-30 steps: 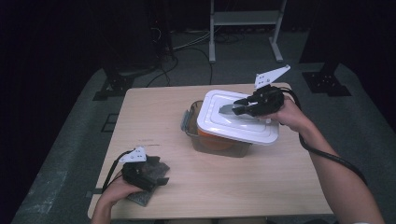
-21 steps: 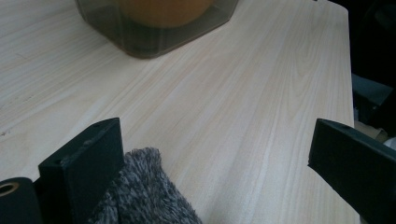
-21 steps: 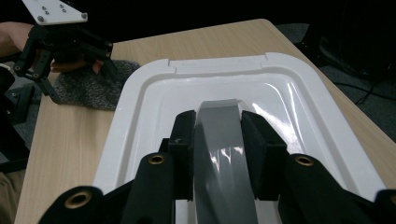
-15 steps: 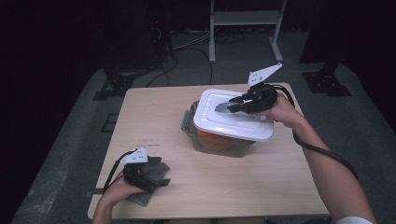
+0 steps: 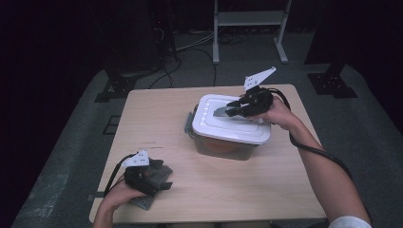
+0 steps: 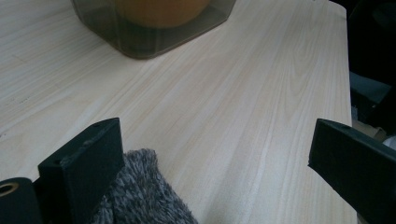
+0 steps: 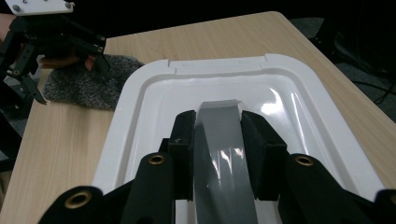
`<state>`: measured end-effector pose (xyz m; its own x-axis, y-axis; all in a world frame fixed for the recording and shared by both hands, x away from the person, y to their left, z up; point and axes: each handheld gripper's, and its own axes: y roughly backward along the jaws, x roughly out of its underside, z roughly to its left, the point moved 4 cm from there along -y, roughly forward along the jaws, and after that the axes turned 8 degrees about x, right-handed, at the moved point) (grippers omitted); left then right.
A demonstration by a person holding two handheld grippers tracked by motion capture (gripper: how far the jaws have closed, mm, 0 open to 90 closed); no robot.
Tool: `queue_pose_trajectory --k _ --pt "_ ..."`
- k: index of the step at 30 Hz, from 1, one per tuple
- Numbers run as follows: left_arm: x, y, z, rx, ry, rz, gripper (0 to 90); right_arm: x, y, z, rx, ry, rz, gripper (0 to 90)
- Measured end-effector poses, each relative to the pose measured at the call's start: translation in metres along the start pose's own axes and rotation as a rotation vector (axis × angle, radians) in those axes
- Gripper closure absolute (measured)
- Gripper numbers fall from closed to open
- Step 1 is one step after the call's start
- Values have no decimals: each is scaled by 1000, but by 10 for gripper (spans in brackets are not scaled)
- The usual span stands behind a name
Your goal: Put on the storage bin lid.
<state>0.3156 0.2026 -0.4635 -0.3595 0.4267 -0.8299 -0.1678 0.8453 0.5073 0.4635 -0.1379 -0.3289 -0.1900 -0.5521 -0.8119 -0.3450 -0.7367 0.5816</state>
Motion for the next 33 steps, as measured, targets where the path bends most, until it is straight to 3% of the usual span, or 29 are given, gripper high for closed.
queue_pose_trajectory --k 14,33 --pt "1 1 0 0 5 -1 25 3 -21 2 -33 11 10 656" --pt "2 2 -1 1 10 -4 24 13 -33 -3 -63 -5 15 654"
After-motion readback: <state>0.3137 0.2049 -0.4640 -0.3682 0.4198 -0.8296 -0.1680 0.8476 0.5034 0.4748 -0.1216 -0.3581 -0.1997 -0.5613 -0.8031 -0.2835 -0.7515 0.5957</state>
